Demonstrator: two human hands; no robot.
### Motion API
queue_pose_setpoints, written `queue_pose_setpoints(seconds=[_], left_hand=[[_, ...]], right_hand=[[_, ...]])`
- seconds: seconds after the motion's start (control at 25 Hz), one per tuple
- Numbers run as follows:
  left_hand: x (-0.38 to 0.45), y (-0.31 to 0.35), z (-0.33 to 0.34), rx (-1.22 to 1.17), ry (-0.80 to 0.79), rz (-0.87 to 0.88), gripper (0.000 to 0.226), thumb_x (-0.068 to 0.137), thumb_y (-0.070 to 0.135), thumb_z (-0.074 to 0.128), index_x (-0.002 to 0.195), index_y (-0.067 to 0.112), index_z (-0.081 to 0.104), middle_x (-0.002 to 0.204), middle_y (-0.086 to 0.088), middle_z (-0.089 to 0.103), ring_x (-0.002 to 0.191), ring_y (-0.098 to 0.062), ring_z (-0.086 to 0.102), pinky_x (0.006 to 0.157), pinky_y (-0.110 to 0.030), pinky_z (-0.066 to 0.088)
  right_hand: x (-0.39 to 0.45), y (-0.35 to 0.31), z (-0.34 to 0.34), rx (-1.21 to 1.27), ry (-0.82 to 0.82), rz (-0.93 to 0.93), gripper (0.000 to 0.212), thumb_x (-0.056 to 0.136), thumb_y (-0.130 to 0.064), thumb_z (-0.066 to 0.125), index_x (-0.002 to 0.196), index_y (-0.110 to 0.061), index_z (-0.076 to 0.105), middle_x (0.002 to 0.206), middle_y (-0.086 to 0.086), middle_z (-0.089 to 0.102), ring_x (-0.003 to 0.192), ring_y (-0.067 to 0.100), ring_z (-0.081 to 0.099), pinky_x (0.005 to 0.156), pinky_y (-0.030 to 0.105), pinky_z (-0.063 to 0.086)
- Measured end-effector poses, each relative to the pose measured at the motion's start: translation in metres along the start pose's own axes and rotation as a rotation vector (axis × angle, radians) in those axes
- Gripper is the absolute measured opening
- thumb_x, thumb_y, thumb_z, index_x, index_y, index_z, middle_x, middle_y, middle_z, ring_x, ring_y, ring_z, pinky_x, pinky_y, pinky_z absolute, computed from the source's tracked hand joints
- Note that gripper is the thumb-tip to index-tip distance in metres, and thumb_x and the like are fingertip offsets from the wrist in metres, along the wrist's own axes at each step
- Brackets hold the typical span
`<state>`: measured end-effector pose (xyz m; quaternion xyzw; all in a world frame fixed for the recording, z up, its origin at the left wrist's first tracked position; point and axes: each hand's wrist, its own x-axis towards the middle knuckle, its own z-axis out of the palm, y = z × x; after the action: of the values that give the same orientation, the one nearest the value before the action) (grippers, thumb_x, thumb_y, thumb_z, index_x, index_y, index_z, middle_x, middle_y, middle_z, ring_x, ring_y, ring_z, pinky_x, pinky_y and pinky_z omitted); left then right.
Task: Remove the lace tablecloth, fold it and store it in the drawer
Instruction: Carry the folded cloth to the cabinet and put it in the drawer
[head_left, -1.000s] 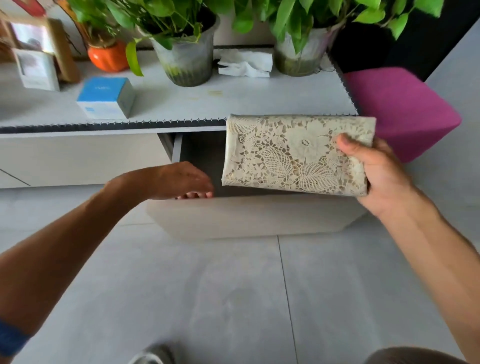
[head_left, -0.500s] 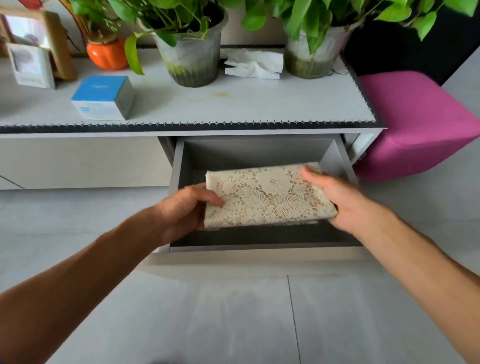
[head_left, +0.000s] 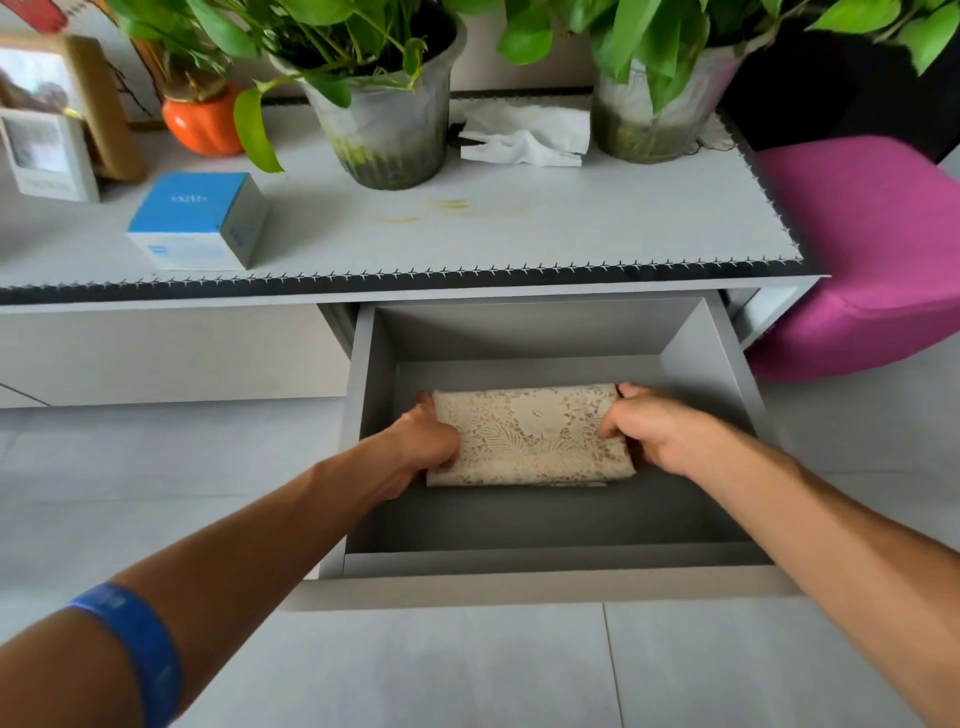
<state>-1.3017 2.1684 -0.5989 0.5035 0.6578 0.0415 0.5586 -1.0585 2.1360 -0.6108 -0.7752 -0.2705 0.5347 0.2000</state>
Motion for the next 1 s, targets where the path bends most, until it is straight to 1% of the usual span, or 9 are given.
queue_pose_setpoints(seconds=[0.2, 0.32, 0.4, 0.48, 0.56, 0.68, 0.76, 0.88, 1.0], left_hand=[[0.01, -0.003, 0.001, 0.085, -0.025, 0.009, 0.086, 0.082, -0.006, 0.056, 0.149, 0.028, 0.014, 0.114, -0.002, 0.049, 0.102, -0.021, 0.047, 0.059, -0.022, 0.046], [0.003, -0.002, 0.003, 0.163, -0.045, 0.022, 0.088, 0.081, -0.004, 0.059, 0.149, 0.026, 0.013, 0.126, -0.008, 0.05, 0.112, -0.026, 0.05, 0.074, -0.031, 0.053], [-0.015, 0.002, 0.0, 0.321, 0.008, 0.125, 0.085, 0.083, 0.007, 0.063, 0.149, 0.023, 0.012, 0.128, -0.01, 0.051, 0.112, -0.029, 0.055, 0.086, -0.04, 0.055], [-0.046, 0.003, -0.01, 0.551, 0.122, 0.416, 0.079, 0.088, 0.033, 0.063, 0.15, 0.026, 0.014, 0.137, -0.008, 0.047, 0.116, -0.029, 0.056, 0.096, -0.046, 0.05], [-0.09, -0.007, -0.019, 0.675, 0.193, 0.829, 0.065, 0.093, 0.053, 0.05, 0.148, 0.029, 0.026, 0.144, -0.001, 0.043, 0.125, -0.021, 0.051, 0.102, -0.046, 0.046], [-0.144, -0.044, -0.01, 0.937, 0.242, 1.4, 0.061, 0.095, 0.044, 0.052, 0.149, 0.024, 0.032, 0.154, -0.01, 0.033, 0.141, -0.027, 0.036, 0.114, -0.047, 0.032], [-0.152, -0.068, 0.002, 1.311, 0.214, 1.635, 0.062, 0.094, 0.039, 0.051, 0.15, 0.02, 0.032, 0.157, -0.011, 0.03, 0.145, -0.031, 0.027, 0.119, -0.048, 0.017], [-0.137, -0.09, 0.013, 1.863, 0.302, 1.545, 0.066, 0.093, 0.034, 0.047, 0.152, 0.014, 0.026, 0.158, -0.008, 0.025, 0.147, -0.027, 0.018, 0.121, -0.047, 0.001], [-0.113, -0.088, 0.009, 1.907, 0.441, 1.35, 0.071, 0.088, 0.027, 0.046, 0.152, 0.009, 0.022, 0.161, -0.007, 0.018, 0.148, -0.026, 0.009, 0.121, -0.044, -0.003]], right_hand=[[0.008, 0.004, -0.003, -0.064, 0.015, 0.014, 0.068, 0.08, 0.009, 0.061, 0.14, -0.017, 0.041, 0.129, 0.011, 0.056, 0.117, 0.03, 0.053, 0.097, 0.045, 0.05], [-0.002, 0.001, -0.004, -0.124, 0.002, 0.018, 0.069, 0.084, 0.008, 0.058, 0.145, -0.016, 0.034, 0.135, 0.013, 0.052, 0.123, 0.033, 0.05, 0.102, 0.05, 0.048], [-0.023, -0.005, -0.004, -0.332, 0.056, -0.074, 0.074, 0.088, 0.002, 0.055, 0.151, -0.019, 0.022, 0.149, 0.013, 0.04, 0.131, 0.032, 0.045, 0.105, 0.044, 0.044], [-0.062, -0.006, -0.007, -0.603, 0.206, -0.421, 0.071, 0.093, -0.013, 0.053, 0.153, -0.023, 0.016, 0.155, 0.007, 0.032, 0.135, 0.027, 0.041, 0.107, 0.041, 0.041], [-0.114, 0.011, -0.01, -0.641, 0.256, -0.909, 0.059, 0.096, -0.031, 0.052, 0.149, -0.025, 0.028, 0.151, -0.002, 0.039, 0.134, 0.018, 0.044, 0.109, 0.038, 0.038], [-0.163, 0.08, -0.008, -0.901, 0.308, -1.494, 0.047, 0.096, -0.028, 0.051, 0.142, -0.02, 0.046, 0.153, 0.004, 0.041, 0.14, 0.024, 0.04, 0.115, 0.047, 0.03], [-0.163, 0.125, -0.006, -1.28, 0.285, -1.675, 0.047, 0.097, -0.022, 0.044, 0.144, -0.016, 0.045, 0.157, 0.009, 0.036, 0.145, 0.028, 0.033, 0.12, 0.051, 0.02], [-0.134, 0.156, -0.005, -1.694, 0.387, -1.605, 0.053, 0.099, -0.013, 0.029, 0.151, -0.014, 0.034, 0.163, 0.005, 0.021, 0.15, 0.021, 0.019, 0.123, 0.042, 0.004], [-0.108, 0.151, -0.005, -1.675, 0.496, -1.497, 0.062, 0.092, -0.005, 0.029, 0.153, -0.013, 0.029, 0.164, 0.004, 0.016, 0.151, 0.021, 0.014, 0.124, 0.042, 0.001]])
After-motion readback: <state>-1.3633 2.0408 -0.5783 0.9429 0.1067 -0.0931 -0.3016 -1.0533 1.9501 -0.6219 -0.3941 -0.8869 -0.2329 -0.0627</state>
